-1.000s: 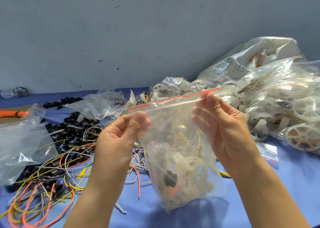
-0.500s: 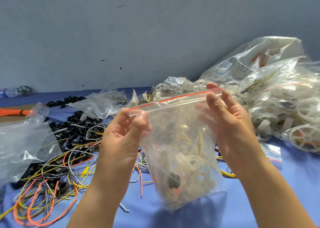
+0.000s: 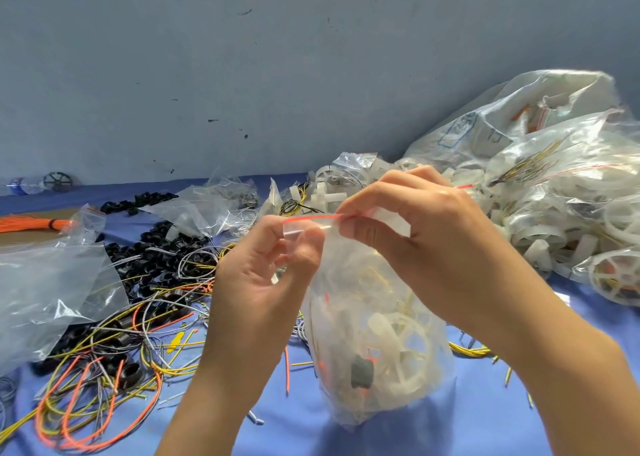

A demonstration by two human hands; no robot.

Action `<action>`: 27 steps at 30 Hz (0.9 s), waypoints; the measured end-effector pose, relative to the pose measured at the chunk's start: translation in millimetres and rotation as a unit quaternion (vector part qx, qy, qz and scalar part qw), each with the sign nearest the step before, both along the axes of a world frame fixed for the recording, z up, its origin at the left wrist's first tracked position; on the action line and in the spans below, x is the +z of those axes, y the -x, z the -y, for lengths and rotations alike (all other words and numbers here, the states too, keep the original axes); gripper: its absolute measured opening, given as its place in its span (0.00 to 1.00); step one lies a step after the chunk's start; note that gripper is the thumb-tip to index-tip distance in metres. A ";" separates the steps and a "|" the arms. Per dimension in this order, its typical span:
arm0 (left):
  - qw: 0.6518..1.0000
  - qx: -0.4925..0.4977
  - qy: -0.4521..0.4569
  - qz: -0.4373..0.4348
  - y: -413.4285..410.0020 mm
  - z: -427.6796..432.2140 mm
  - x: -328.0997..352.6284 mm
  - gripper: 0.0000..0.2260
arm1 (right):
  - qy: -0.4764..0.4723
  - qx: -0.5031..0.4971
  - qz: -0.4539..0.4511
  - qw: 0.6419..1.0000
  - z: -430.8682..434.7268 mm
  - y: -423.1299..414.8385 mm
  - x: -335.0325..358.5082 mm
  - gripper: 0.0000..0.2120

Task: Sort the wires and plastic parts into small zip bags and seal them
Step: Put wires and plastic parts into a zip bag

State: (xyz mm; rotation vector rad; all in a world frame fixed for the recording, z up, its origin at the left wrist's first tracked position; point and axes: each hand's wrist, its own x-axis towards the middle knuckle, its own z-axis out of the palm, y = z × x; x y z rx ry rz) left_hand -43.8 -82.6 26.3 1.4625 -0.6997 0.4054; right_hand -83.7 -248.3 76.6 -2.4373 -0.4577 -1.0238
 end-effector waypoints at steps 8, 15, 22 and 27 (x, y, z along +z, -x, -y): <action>1.000 0.012 -0.009 0.004 2.4 2.8 2.4 0.05 | 0.003 -0.003 0.004 1.000 -9.2 2.9 0.3 0.10; 0.997 -0.060 0.029 -0.030 2.7 0.8 3.9 0.07 | 0.031 -0.029 -0.028 0.999 -5.0 6.5 2.9 0.12; 0.995 -0.067 0.037 -0.063 2.6 0.3 4.5 0.05 | 0.069 -0.048 0.000 0.996 -5.9 4.5 0.2 0.11; 0.993 -0.062 0.051 -0.081 -0.5 -0.6 2.6 0.06 | 0.060 -0.048 0.011 0.997 -6.0 4.6 -0.9 0.13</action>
